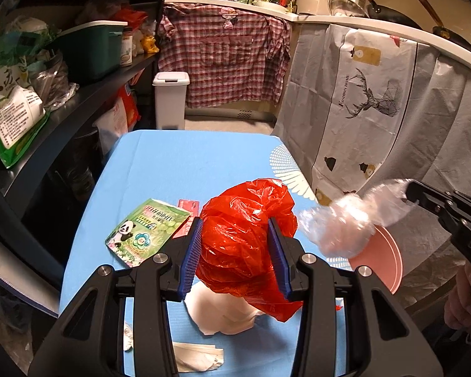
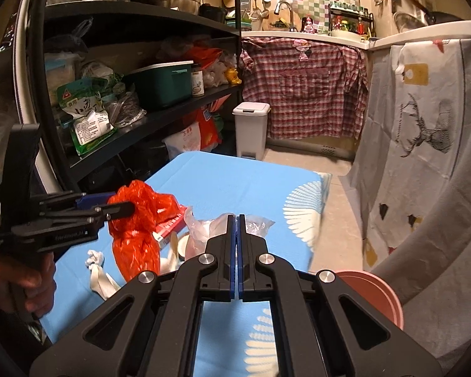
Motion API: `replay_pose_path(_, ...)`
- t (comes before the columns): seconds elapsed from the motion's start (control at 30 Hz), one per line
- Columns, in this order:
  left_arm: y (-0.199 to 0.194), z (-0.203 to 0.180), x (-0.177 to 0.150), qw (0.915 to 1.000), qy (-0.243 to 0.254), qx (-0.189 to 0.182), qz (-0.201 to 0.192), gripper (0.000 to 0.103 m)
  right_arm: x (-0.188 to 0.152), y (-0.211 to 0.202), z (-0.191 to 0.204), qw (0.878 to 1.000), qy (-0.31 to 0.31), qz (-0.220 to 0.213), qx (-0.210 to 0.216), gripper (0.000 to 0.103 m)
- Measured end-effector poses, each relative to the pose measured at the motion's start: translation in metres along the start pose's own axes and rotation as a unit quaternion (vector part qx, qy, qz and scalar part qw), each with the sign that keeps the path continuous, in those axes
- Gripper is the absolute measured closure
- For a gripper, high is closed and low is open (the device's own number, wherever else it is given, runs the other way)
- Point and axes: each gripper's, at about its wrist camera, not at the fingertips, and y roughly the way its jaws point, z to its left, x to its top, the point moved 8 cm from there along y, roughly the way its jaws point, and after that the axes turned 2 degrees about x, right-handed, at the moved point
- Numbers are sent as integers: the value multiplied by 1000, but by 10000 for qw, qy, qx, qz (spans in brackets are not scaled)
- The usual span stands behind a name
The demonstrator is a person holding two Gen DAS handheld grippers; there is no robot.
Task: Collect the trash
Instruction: 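Carry the red bag and clear wrap over the pink bin with both tools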
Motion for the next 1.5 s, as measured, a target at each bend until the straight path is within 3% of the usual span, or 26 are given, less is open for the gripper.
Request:
replay_pose_path(0.7, 9, -44, -4, 9995, 220, -221, 69, 62, -32, -32, -75, 9956, 707, -51, -614, 102)
replay_pose_path(1.5, 50, -146, -8, 9948, 616, -773, 252, 62, -64, -68, -158, 9797, 1323, 88, -1503, 102)
